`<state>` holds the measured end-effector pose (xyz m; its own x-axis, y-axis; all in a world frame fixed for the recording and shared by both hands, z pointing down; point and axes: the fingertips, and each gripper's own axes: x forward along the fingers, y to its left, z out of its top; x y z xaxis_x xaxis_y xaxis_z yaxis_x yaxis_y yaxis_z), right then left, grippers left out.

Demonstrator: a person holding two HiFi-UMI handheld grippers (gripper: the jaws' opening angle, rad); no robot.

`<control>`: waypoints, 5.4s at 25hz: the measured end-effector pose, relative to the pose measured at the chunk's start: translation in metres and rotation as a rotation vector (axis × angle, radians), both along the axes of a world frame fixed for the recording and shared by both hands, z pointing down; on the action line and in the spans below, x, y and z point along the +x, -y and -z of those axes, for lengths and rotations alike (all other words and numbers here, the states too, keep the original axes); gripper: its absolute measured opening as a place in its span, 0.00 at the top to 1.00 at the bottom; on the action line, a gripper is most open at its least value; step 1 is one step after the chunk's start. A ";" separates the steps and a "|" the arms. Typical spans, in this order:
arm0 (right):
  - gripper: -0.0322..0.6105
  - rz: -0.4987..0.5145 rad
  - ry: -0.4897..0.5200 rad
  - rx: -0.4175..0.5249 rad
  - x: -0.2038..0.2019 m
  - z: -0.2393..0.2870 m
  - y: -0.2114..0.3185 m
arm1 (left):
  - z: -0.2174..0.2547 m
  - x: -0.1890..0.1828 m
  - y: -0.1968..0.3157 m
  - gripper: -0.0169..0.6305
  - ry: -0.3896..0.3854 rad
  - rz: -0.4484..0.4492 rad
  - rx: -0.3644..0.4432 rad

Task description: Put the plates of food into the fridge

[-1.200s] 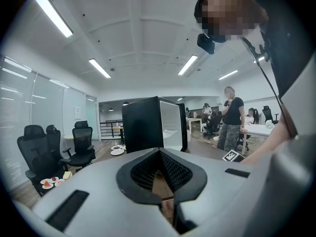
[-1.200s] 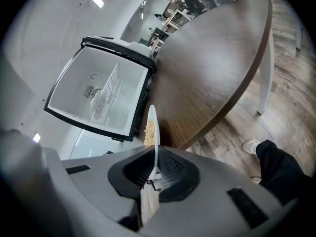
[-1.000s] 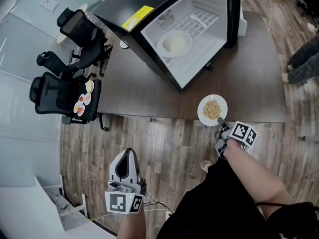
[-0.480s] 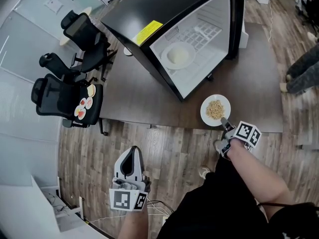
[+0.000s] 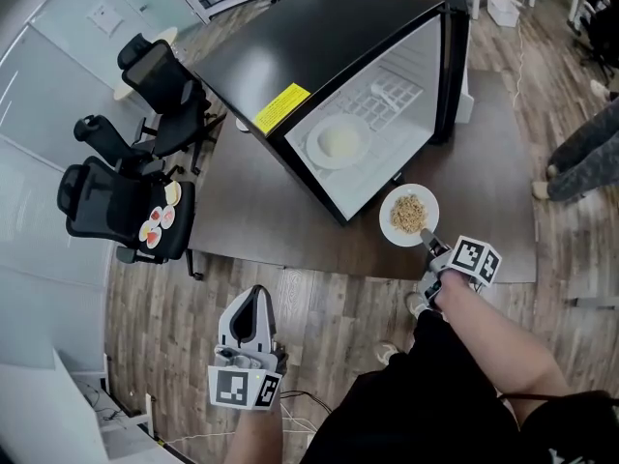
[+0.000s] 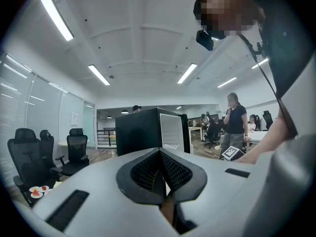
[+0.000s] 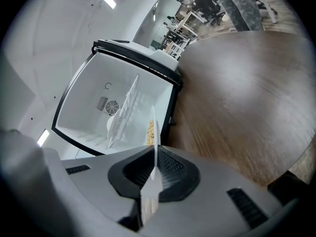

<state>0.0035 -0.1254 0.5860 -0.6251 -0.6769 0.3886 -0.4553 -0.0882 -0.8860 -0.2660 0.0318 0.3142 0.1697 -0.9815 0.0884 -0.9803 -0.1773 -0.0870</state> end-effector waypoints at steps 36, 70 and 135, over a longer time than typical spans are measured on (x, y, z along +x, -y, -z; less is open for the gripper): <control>0.92 0.370 0.041 -0.051 -0.143 -0.024 0.160 | -0.004 -0.032 0.105 0.97 0.042 0.346 -0.081; 0.70 0.653 -0.559 0.148 -0.156 -0.052 0.176 | -0.023 -0.043 0.088 0.97 -0.001 0.414 -0.120; 0.94 0.279 -0.757 0.920 0.053 0.220 0.030 | 0.023 0.052 0.039 0.97 -0.049 0.024 0.067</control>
<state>0.0566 -0.1550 0.3658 -0.6167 -0.7700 0.1639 -0.7858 0.6145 -0.0700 -0.2137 -0.0074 0.2915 0.1484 -0.9888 0.0143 -0.9876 -0.1489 -0.0498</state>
